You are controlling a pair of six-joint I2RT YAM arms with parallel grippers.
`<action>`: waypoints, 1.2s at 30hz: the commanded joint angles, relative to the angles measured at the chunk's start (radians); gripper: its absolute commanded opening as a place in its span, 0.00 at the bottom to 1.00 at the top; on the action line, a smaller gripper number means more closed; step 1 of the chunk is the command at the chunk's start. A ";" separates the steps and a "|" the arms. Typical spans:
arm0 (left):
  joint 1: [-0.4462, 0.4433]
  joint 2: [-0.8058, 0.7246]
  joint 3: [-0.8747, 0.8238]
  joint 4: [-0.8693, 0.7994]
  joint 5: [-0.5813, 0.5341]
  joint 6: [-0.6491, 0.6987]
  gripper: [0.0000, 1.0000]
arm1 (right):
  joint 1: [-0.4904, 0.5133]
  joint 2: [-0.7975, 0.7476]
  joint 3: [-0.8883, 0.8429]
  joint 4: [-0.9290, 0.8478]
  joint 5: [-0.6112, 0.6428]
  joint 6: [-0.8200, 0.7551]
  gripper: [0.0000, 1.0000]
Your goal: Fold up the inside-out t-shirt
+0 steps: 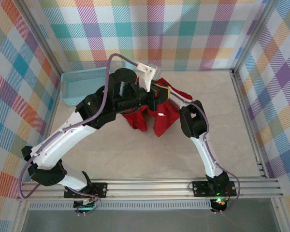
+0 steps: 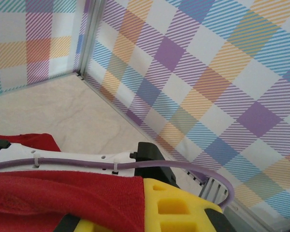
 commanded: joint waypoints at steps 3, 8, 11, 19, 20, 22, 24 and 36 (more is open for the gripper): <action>-0.027 -0.037 0.070 0.097 0.019 0.027 0.00 | -0.003 0.123 0.099 -0.203 0.000 -0.058 0.93; -0.027 -0.058 0.058 0.102 -0.039 0.032 0.00 | -0.005 0.125 0.099 -0.194 -0.006 -0.077 0.44; -0.025 -0.069 0.055 0.069 -0.150 0.052 0.00 | -0.004 0.041 -0.019 -0.116 -0.004 -0.087 0.22; 0.083 -0.065 0.030 -0.036 -0.436 0.063 0.00 | -0.005 -0.345 -0.557 0.319 -0.152 -0.074 0.00; 0.112 -0.055 0.028 -0.054 -0.454 0.057 0.00 | -0.006 -0.391 -0.619 0.375 -0.185 -0.080 0.00; 0.180 -0.038 0.023 -0.085 -0.465 0.031 0.00 | 0.000 -0.468 -0.722 0.457 -0.227 -0.083 0.00; 0.253 -0.015 0.012 -0.104 -0.451 0.007 0.00 | 0.008 -0.539 -0.816 0.521 -0.269 -0.095 0.00; 0.485 0.384 0.071 -0.302 -0.408 -0.106 0.00 | 0.053 -1.104 -1.275 0.730 -0.462 -0.190 0.00</action>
